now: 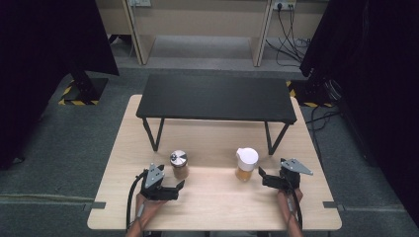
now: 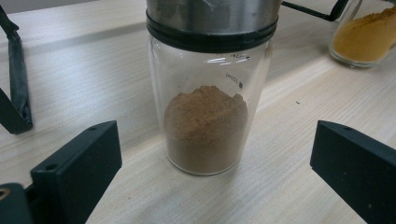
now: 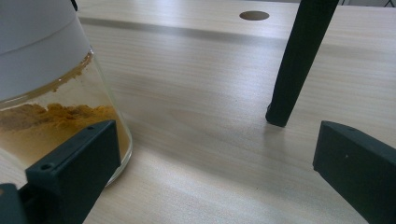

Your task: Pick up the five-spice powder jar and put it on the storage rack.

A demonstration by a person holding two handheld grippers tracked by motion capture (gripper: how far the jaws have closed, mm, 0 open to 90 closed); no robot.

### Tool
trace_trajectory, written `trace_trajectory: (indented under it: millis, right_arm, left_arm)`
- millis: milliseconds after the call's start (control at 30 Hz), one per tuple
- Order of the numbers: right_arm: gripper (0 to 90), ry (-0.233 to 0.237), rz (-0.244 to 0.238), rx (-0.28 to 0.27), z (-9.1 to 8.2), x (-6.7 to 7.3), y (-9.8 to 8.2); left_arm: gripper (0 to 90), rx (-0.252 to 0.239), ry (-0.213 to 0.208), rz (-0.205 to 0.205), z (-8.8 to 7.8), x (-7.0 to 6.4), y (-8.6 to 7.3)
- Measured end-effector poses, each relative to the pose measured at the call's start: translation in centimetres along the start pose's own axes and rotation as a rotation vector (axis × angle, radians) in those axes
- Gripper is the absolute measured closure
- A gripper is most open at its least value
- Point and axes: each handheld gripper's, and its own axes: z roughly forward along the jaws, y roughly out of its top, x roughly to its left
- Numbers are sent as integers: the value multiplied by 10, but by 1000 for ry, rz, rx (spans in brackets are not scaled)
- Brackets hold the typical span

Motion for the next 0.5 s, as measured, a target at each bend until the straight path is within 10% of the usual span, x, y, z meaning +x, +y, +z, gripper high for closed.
trace_trajectory:
  millis: [500]
  right_arm:
    - [7, 1, 0, -1, 0, 0, 0]
  left_arm:
    - [13, -1, -6, -4, 0, 1, 0]
